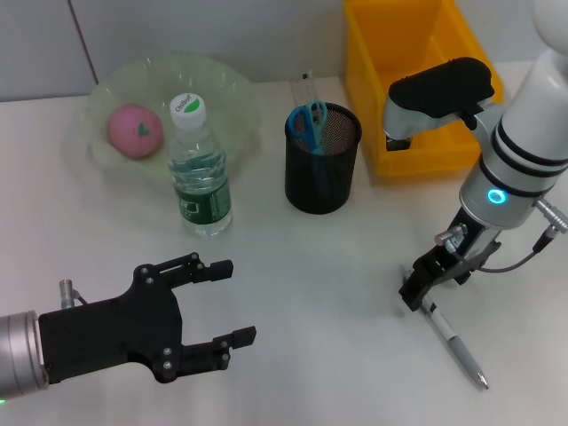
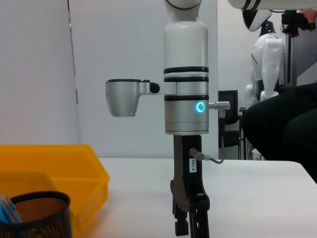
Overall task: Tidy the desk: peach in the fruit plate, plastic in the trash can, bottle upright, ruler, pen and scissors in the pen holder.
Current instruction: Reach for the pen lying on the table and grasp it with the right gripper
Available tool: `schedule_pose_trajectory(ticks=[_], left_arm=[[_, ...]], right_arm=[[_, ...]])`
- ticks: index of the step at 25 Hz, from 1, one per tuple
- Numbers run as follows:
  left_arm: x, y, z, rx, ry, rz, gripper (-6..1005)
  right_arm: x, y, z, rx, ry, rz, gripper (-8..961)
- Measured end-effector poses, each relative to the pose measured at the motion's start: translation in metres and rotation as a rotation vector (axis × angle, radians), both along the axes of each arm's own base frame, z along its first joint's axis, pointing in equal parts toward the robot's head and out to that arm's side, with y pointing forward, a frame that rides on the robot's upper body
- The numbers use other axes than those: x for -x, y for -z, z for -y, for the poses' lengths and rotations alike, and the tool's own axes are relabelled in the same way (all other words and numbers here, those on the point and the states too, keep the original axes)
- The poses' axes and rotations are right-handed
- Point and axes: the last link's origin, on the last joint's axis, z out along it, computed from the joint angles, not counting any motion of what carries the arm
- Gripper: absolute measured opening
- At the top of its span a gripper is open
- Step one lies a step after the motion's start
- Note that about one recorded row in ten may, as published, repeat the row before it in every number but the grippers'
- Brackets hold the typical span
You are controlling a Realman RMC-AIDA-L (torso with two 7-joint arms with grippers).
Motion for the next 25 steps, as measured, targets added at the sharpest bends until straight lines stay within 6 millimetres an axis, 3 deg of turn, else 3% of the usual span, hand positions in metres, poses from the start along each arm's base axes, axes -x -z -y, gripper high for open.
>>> schedule_pose_trajectory(ticks=[11,16,25], left_arm=[[0.0003,0.0002,0.0001,0.0,-0.002,-0.001,765],[0.0001,0.0004,0.0,0.001,-0.001,-0.001,765],[-0.001,0.0004,-0.001,0.001,0.003,-0.001,765]], right_arm=[[0.0024,0.0,-0.001,0.0,0.002,-0.01,726],[0.0029,0.0009,-0.0008,0.004,-0.003,-0.006,565],[0.002,0.0035,-0.002,0.007,0.0,-0.003,564]])
